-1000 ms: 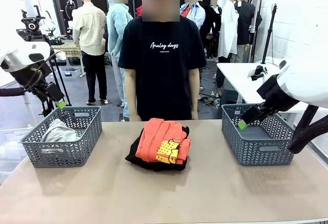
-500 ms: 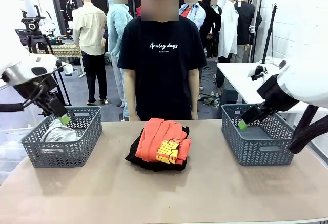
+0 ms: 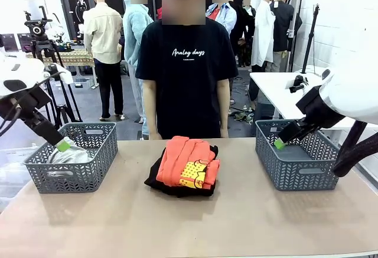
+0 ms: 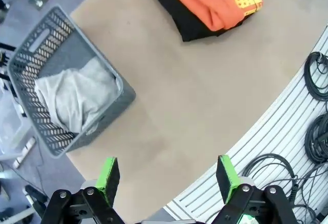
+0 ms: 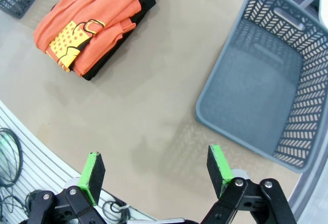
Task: Sort the tops and bottoms.
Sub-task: Lift clothes from the center of the table with your right hand.
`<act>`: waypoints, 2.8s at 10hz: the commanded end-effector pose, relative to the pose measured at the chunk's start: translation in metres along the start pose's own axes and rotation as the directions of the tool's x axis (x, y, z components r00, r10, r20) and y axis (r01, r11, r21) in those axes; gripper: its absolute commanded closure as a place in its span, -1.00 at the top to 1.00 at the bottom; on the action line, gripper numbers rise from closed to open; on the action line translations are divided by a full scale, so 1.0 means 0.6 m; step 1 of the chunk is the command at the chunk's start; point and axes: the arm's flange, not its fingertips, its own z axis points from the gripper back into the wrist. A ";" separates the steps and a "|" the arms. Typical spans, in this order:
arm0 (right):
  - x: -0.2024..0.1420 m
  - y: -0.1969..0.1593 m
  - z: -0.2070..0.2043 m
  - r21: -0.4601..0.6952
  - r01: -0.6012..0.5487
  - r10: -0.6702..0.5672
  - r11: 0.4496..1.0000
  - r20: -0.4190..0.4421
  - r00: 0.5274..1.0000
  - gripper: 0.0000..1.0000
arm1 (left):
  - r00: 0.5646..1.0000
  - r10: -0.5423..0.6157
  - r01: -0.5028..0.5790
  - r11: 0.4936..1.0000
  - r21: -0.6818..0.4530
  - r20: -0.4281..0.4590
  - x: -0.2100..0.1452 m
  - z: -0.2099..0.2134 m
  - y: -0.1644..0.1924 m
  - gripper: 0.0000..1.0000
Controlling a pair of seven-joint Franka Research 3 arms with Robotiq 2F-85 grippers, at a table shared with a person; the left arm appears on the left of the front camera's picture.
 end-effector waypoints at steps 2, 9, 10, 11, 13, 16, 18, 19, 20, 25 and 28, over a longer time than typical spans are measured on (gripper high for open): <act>-0.006 0.001 -0.004 0.023 0.003 -0.003 1.000 0.001 1.000 1.00 | 0.996 -0.051 0.050 0.999 0.008 0.077 0.033 -0.006 -0.005 0.96; -0.006 0.001 -0.004 0.023 0.003 -0.003 1.000 0.001 1.000 1.00 | 0.997 -0.051 0.050 0.999 0.009 0.058 0.035 -0.018 -0.010 0.96; -0.006 0.001 -0.004 0.023 0.003 -0.003 1.000 0.001 1.000 1.00 | 0.997 -0.051 0.050 0.999 0.009 0.058 0.035 -0.018 -0.010 0.96; -0.006 0.001 -0.004 0.023 0.003 -0.003 1.000 0.001 1.000 1.00 | 0.997 -0.051 0.050 0.999 0.009 0.058 0.035 -0.018 -0.010 0.96; 0.018 0.009 -0.013 0.043 -0.025 0.025 0.999 0.005 1.000 1.00 | 0.997 -0.051 0.050 0.999 0.009 0.058 0.035 -0.018 -0.010 0.96; 0.145 0.064 -0.062 0.192 -0.105 0.102 0.976 0.024 0.994 1.00 | 0.997 -0.051 0.050 0.999 0.009 0.058 0.035 -0.018 -0.010 0.96; 0.245 0.118 -0.154 0.260 -0.130 0.134 0.957 0.001 0.991 1.00 | 0.997 -0.051 0.050 0.999 0.009 0.058 0.035 -0.018 -0.010 0.96; 0.283 0.141 -0.209 0.261 -0.103 0.126 0.960 -0.073 0.989 1.00 | 0.997 -0.051 0.050 0.999 0.009 0.058 0.035 -0.018 -0.010 0.96; 0.315 0.169 -0.259 0.235 -0.084 0.122 0.968 -0.150 0.981 1.00 | 0.997 -0.051 0.050 0.999 0.009 0.058 0.035 -0.018 -0.010 0.96; 0.380 0.260 -0.360 0.050 -0.007 0.023 0.999 -0.341 0.940 1.00 | 0.997 -0.051 0.050 0.999 0.009 0.058 0.035 -0.018 -0.010 0.96; 0.375 0.261 -0.412 -0.009 0.029 -0.030 1.000 -0.407 0.913 1.00 | 0.997 -0.051 0.050 0.999 0.009 0.058 0.035 -0.018 -0.010 0.96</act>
